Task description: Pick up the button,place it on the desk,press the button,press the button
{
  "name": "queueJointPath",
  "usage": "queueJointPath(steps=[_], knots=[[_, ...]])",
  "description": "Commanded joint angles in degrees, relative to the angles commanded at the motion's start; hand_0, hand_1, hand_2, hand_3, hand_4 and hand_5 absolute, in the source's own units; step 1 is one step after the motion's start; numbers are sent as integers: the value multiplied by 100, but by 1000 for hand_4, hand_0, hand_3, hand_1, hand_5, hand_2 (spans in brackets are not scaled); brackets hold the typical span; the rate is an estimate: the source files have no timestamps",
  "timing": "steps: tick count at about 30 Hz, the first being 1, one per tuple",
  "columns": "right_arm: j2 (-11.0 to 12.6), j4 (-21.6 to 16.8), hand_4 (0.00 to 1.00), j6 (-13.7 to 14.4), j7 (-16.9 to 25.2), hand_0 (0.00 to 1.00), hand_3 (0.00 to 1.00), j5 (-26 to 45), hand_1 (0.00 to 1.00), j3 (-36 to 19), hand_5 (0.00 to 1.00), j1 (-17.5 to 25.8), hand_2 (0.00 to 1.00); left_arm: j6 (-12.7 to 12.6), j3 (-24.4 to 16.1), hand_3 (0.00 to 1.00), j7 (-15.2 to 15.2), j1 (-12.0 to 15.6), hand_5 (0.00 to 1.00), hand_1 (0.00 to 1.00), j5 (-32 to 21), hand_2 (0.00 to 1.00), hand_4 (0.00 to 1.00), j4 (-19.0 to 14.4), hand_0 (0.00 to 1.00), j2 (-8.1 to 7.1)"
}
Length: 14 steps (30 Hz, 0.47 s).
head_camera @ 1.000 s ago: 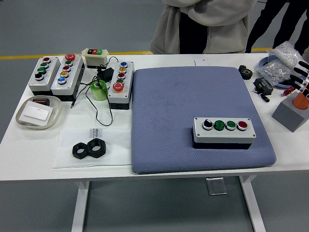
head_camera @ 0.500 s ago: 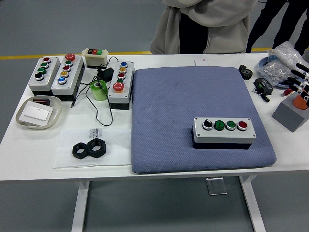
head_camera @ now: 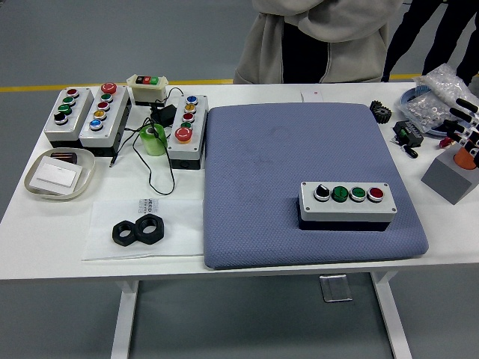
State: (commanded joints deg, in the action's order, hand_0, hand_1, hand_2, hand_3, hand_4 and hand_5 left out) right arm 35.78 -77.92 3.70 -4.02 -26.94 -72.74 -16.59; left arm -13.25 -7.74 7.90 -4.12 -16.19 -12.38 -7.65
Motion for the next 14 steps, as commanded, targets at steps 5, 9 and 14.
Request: queueJointPath(steps=[5, 9, 14], knots=[[-6, 0, 581, 3, -2, 963, 852, -2, 855, -18, 926, -18, 885, 1, 4, 827, 1, -21, 998, 833, -13, 889, 641, 1, 720, 2], [-3, 0, 581, 2, -3, 963, 852, -1, 855, -21, 926, -39, 885, 2, 11, 827, 6, -34, 998, 833, -24, 889, 641, 0, 720, 4], [0, 0, 579, 1, -5, 964, 852, -1, 855, -14, 924, -44, 884, 3, 16, 827, 10, -35, 998, 832, -31, 889, 642, 0, 721, 4]])
